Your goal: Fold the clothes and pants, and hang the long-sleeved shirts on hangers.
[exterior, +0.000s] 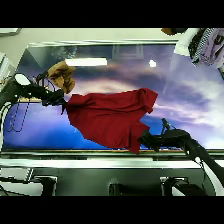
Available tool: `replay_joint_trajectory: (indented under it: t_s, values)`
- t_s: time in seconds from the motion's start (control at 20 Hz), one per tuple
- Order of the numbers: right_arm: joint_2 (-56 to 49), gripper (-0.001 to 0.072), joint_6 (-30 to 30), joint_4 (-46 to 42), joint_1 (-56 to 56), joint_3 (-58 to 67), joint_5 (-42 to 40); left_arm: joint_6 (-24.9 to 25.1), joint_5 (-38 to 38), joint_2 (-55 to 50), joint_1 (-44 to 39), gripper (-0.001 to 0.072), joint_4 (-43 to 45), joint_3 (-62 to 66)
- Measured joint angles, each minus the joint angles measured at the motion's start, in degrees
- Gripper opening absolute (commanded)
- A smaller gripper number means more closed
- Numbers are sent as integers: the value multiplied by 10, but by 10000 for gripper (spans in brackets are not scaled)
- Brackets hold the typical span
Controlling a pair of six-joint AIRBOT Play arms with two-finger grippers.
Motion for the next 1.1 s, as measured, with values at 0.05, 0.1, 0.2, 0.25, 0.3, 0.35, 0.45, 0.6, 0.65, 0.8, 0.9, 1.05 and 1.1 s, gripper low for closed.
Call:
replay_joint_trajectory:
  t_s: [0.05,0.1,0.2,0.25,0.3,0.35,0.45,0.6,0.65,0.8,0.9,1.05,1.1]
  values:
    - [-1,30,3,1,8,5,9,0,0,0,0,14,0,0]
    - [0,30,4,-1,14,14,14,0,0,1,0,13,0,0]
    - [14,30,7,-11,13,48,30,7,0,9,1,13,1,3]
    - [28,30,6,-4,8,78,26,11,-1,16,3,13,0,9]
    - [41,30,7,-5,-1,110,15,15,-2,25,6,13,1,19]
    - [56,30,7,-7,-14,150,14,18,-2,37,9,13,1,31]
    - [92,30,8,-14,-45,253,-5,21,-3,69,19,13,1,67]
    - [144,30,11,-40,-96,425,-25,23,-4,140,36,13,2,140]
    - [161,30,12,-49,-110,482,-30,23,-3,169,40,13,7,165]
    - [212,30,16,-106,-137,648,-33,2,1,261,47,13,42,221]
    - [239,30,40,-170,-144,737,-22,-29,2,327,49,13,80,241]
    - [263,30,95,-266,-150,826,-4,-76,5,409,50,13,135,254]
    - [266,30,113,-292,-150,843,-2,-89,6,430,50,13,152,256]
